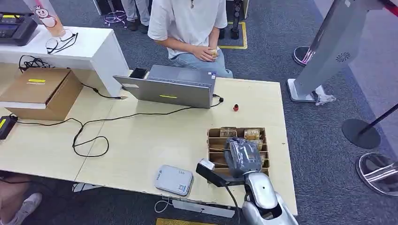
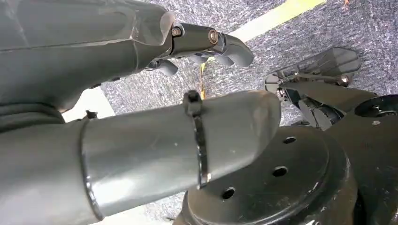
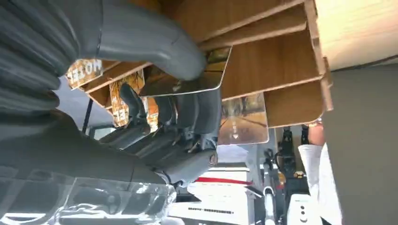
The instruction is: Pass the card to the sensor for recognition and then transmit it.
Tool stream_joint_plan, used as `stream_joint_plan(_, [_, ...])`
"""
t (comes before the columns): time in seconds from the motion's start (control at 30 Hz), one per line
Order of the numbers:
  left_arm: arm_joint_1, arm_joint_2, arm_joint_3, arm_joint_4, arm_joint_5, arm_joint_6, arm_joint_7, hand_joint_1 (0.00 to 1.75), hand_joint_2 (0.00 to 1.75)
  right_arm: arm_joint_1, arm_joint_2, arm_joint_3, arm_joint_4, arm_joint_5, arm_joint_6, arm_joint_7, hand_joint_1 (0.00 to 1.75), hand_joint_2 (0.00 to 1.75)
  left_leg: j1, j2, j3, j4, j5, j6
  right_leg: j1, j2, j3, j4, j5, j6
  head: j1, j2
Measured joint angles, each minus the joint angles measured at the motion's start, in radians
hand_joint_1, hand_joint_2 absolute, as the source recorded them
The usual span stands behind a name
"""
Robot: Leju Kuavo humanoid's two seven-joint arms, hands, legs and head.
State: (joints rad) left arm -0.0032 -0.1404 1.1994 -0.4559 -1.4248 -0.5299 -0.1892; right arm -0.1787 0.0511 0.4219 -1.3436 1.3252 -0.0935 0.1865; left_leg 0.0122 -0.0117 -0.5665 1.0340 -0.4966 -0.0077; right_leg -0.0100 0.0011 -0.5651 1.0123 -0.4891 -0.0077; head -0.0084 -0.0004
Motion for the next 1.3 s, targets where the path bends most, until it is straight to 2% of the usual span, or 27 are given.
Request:
stream_joint_plan(0.1, [0.0, 0.0, 0.001, 0.0, -0.001, 0.0, -0.001, 0.0, 0.0, -0.001, 0.0, 0.0, 0.001, 0.0, -0.003, -0.001, 1.48, 1.75, 0.0, 0.0, 0.0, 0.0, 0.0, 0.0, 0.0, 0.0, 0.0, 0.0, 0.0, 0.0, 0.0, 0.0])
stream_joint_plan(0.2, [0.0, 0.0, 0.001, 0.0, -0.002, -0.001, -0.001, 0.0, 0.0, -0.001, 0.0, 0.0, 0.001, 0.0, -0.009, -0.003, 1.54, 1.75, 0.0, 0.0, 0.0, 0.0, 0.0, 0.0, 0.0, 0.0, 0.0, 0.0, 0.0, 0.0, 0.0, 0.0])
stream_joint_plan(0.23, [0.0, 0.0, 0.001, 0.0, -0.002, -0.002, -0.001, 0.0, 0.0, -0.001, 0.0, 0.0, 0.001, 0.0, -0.012, -0.006, 1.64, 1.75, 0.0, 0.0, 0.0, 0.0, 0.0, 0.0, 0.0, 0.0, 0.0, 0.0, 0.0, 0.0, 0.0, 0.0])
stream_joint_plan(0.4, [0.0, 0.0, 0.001, 0.0, -0.008, -0.002, -0.004, 0.0, 0.0, 0.0, 0.0, 0.0, 0.004, -0.002, -0.047, -0.022, 1.75, 1.75, 0.0, 0.0, 0.0, 0.0, 0.0, 0.0, 0.0, 0.0, 0.0, 0.0, 0.0, 0.0, 0.0, 0.0])
stream_joint_plan(0.47, [0.0, 0.0, 0.001, 0.0, -0.011, -0.002, -0.007, 0.0, 0.0, 0.0, 0.0, 0.0, 0.003, -0.002, -0.072, -0.031, 1.71, 1.75, 0.0, 0.0, 0.0, 0.0, 0.0, 0.0, 0.0, 0.0, 0.0, 0.0, 0.0, 0.0, 0.0, 0.0])
stream_joint_plan(0.63, [0.0, 0.0, 0.001, 0.0, -0.014, 0.004, -0.013, 0.0, 0.0, 0.004, -0.001, 0.0, -0.003, -0.004, -0.14, -0.059, 1.75, 1.75, 0.0, 0.0, 0.0, 0.0, 0.0, 0.0, 0.0, 0.0, 0.0, 0.0, 0.0, 0.0, 0.0, 0.0])
stream_joint_plan(1.1, [-0.001, 0.004, 0.001, 0.002, -0.029, 0.035, -0.024, 0.0, 0.0, 0.027, -0.005, -0.005, -0.05, -0.037, -0.358, -0.172, 1.75, 1.75, 0.0, 0.0, 0.0, 0.0, 0.0, 0.0, 0.0, 0.0, 0.0, 0.0, 0.0, 0.0, 0.0, 0.0])
stream_joint_plan(1.3, [-0.004, 0.009, 0.001, 0.014, -0.033, 0.054, -0.025, 0.0, 0.0, 0.037, -0.008, -0.011, -0.077, -0.072, -0.428, -0.219, 1.75, 1.75, 0.0, 0.0, 0.0, 0.0, 0.0, 0.0, 0.0, 0.0, 0.0, 0.0, 0.0, 0.0, 0.0, 0.0])
